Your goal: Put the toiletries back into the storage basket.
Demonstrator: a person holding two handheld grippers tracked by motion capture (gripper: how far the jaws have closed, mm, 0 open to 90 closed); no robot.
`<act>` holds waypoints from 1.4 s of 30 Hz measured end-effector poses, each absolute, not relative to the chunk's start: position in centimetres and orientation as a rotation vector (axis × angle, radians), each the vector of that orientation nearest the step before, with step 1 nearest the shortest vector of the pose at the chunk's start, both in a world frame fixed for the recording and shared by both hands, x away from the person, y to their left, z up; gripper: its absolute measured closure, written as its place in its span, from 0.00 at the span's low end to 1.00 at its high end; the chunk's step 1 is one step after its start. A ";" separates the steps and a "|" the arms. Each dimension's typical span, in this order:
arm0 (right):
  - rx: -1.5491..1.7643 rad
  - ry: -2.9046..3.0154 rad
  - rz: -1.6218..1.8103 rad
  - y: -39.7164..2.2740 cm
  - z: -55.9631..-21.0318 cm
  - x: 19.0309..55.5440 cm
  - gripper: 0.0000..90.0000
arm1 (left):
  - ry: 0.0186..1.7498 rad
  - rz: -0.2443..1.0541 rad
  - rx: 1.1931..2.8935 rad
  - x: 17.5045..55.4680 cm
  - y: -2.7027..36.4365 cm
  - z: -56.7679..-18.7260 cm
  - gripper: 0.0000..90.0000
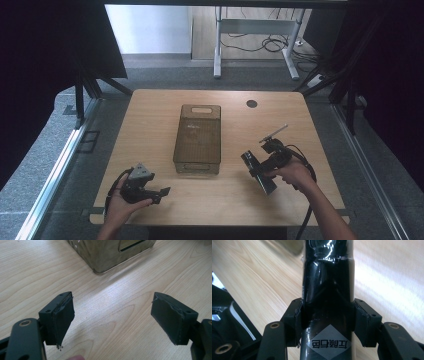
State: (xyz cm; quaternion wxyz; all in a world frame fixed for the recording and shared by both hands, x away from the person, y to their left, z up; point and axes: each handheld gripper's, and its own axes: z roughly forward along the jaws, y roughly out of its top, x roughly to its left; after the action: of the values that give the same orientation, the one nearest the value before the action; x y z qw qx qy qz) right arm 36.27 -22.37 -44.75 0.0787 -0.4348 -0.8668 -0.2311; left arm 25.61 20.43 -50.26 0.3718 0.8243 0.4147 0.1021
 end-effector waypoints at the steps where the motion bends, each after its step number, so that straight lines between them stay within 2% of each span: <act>1: -1.299 -2.596 -0.705 -22.2 -44.4 36.4 0.52 | 1.063 0.262 2.113 25.6 20.4 -50.3 0.21; 8: -1.267 -2.590 -0.779 -20.3 -42.6 37.5 0.52 | 1.061 0.268 2.110 25.6 20.6 -50.2 0.21; 42: -1.218 -2.565 -0.866 -15.5 -39.7 40.1 0.52 | 1.054 0.265 2.106 25.6 20.6 -50.1 0.21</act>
State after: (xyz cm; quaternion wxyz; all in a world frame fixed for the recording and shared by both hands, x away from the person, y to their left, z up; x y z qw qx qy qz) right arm 40.05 -15.53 -39.69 0.0865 -0.4089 -0.8608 -0.2905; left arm 25.58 20.62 -50.11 0.3764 0.8232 0.4122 0.1037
